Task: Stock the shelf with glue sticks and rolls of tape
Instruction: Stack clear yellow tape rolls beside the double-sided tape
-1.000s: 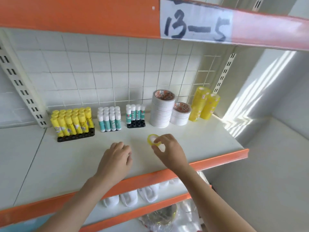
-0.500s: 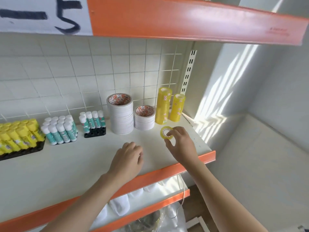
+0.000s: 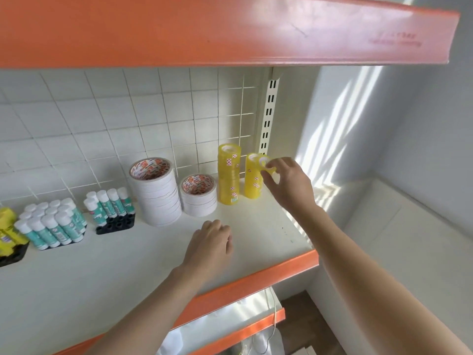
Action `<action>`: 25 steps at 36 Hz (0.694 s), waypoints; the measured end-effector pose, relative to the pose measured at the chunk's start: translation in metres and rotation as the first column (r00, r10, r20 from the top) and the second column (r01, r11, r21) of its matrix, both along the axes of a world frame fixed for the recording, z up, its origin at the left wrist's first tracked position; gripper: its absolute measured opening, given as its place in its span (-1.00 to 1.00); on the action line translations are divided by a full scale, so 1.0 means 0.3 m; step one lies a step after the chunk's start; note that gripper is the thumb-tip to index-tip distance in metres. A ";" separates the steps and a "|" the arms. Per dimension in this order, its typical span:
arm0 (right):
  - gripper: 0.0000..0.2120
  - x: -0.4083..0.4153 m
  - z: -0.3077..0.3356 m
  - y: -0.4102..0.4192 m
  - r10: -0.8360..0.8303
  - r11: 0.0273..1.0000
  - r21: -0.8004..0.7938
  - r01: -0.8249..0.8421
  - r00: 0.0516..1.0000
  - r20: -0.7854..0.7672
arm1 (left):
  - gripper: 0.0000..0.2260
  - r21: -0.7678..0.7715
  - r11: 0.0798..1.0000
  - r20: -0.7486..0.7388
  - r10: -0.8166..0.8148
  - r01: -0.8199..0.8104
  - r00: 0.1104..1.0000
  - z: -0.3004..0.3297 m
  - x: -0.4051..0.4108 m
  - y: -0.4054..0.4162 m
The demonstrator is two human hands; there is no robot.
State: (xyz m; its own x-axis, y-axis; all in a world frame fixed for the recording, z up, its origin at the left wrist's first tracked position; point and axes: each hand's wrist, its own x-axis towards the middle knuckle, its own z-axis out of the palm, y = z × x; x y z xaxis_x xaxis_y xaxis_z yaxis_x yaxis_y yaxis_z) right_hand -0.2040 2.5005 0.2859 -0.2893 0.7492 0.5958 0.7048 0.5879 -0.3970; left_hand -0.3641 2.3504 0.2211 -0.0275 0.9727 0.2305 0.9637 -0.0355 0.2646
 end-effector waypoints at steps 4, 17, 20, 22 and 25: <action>-0.74 -0.026 0.056 0.078 -0.009 1.000 -0.005 0.009 0.996 0.092 | -0.84 -0.051 0.999 -0.047 0.008 -0.011 0.999 0.008 0.013 0.030; -0.73 -0.092 0.057 0.172 0.019 0.990 -0.140 0.007 0.983 0.181 | -0.77 -0.202 0.976 -0.221 0.032 -0.078 0.975 -0.028 0.009 0.022; -0.74 -0.099 0.059 0.173 0.041 0.989 -0.145 -0.016 0.984 0.175 | -0.78 -0.082 0.995 -0.196 0.043 -0.060 0.980 -0.059 0.020 0.007; -0.74 -0.102 0.059 0.171 0.046 0.990 -0.143 -0.020 0.983 0.177 | -0.78 0.015 0.997 -0.182 0.079 -0.078 0.980 -0.094 0.016 0.001; -0.73 -0.104 0.060 0.169 0.049 0.988 -0.152 -0.021 0.982 0.181 | -0.78 0.057 0.993 -0.139 0.114 -0.107 0.984 -0.115 0.012 -0.004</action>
